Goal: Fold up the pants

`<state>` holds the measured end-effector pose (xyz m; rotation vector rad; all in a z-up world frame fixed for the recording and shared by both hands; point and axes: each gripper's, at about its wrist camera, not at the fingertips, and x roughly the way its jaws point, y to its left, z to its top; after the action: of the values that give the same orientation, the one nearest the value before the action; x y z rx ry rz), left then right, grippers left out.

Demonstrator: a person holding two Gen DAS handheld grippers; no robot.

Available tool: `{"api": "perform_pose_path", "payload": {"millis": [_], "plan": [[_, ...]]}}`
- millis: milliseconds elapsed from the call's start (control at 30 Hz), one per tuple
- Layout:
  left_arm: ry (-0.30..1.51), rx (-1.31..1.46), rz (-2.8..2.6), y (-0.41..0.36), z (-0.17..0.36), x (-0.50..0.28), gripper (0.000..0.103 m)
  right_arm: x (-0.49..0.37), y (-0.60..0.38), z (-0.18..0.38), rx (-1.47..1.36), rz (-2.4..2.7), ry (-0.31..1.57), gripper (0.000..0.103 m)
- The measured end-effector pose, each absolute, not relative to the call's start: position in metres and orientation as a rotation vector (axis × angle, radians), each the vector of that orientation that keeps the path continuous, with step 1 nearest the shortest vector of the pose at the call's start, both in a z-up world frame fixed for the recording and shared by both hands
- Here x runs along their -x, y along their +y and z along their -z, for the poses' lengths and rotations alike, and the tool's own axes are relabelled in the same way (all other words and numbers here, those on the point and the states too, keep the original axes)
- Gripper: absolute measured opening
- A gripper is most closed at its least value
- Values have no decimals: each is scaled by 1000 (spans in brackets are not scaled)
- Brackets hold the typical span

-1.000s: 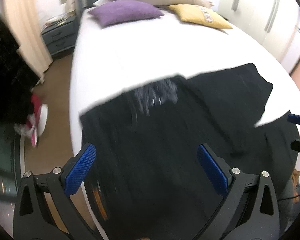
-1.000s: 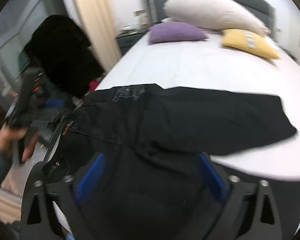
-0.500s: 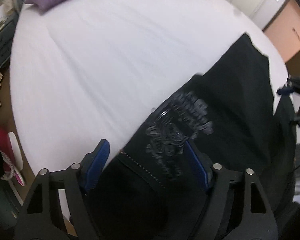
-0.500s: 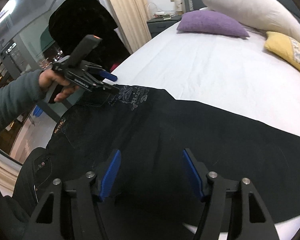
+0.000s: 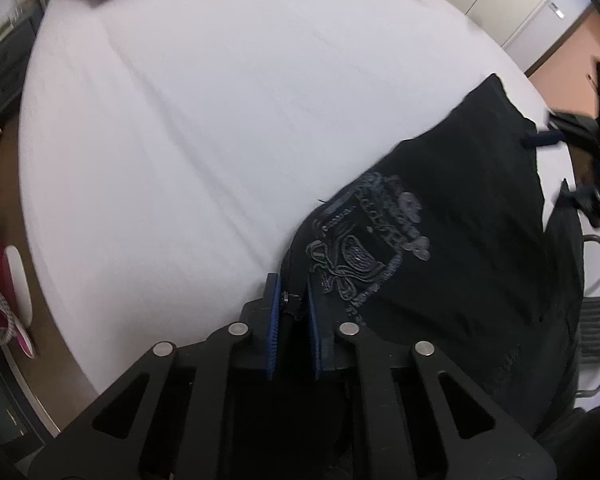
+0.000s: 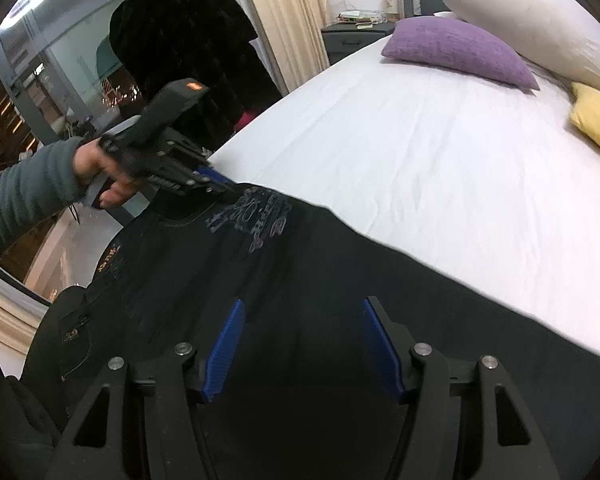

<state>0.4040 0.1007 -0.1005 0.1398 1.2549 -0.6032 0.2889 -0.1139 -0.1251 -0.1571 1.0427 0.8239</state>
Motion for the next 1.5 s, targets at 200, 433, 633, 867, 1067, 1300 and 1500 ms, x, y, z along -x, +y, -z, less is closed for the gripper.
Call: {"api": "perform_pose_path", "payload": {"millis": [200,433,633,867,1067,1300,1500], "plan": [[1094,-227,586,104,65,-353,10,-322,-88,130,257,-857,1076,57],[924,-385,550,67,46,-289,10,-351,-57,143,409,-902,1138,57],[900,-375,547,42,52,-261,10,-361,-44,158,518,-935,1196,56],[903,-358,549,59,47,-268,10,-375,-44,174,537,-922,1255,32],[898,-338,550,63,50,-272,10,-376,-58,164,456,-882,1266,12],[887,-331,567,59,44,-252,9,-356,-75,153,242,-810,1274,9],[885,-331,567,55,39,-226,9,-343,-72,153,-17,-794,1311,9]]}}
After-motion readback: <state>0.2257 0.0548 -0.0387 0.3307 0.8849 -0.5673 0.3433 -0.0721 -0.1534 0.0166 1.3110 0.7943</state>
